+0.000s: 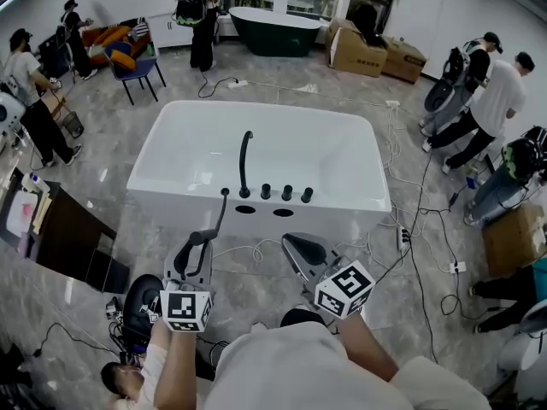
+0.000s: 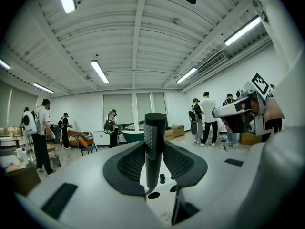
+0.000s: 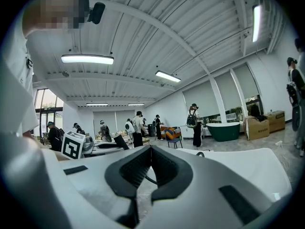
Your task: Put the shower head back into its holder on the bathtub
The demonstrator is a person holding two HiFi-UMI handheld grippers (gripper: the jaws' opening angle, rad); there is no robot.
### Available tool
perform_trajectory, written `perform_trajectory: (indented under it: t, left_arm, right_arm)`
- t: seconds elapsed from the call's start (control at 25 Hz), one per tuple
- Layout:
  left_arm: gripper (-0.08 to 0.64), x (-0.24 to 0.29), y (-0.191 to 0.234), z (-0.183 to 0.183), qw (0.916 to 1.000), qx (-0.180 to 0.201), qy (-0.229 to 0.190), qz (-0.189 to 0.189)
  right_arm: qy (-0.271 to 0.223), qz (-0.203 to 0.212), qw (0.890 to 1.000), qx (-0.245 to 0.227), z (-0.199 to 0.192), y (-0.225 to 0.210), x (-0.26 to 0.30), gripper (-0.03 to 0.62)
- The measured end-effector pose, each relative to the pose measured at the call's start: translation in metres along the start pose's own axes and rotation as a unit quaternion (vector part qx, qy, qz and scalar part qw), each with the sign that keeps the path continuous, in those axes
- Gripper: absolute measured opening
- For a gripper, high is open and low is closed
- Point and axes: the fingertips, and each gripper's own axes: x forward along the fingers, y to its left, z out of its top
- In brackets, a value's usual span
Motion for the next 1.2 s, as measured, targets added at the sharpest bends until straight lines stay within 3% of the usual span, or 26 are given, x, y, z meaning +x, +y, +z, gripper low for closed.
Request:
perform_trajectory:
  t: [0.6, 1.2]
  left_arm:
    - [0.126, 0.004, 0.011, 0.013, 0.9999, 0.0, -0.016, 0.0]
    - [0.124, 0.07, 0.057, 0.035, 0.9997, -0.002, -0.024, 0.007]
  right_arm:
    - [0.018, 0.012, 1.0, 0.008, -0.013, -0.004, 0.023, 0.017]
    - [0.025, 0.038, 0.999, 0.021, -0.004, -0.072, 0.12, 0.016]
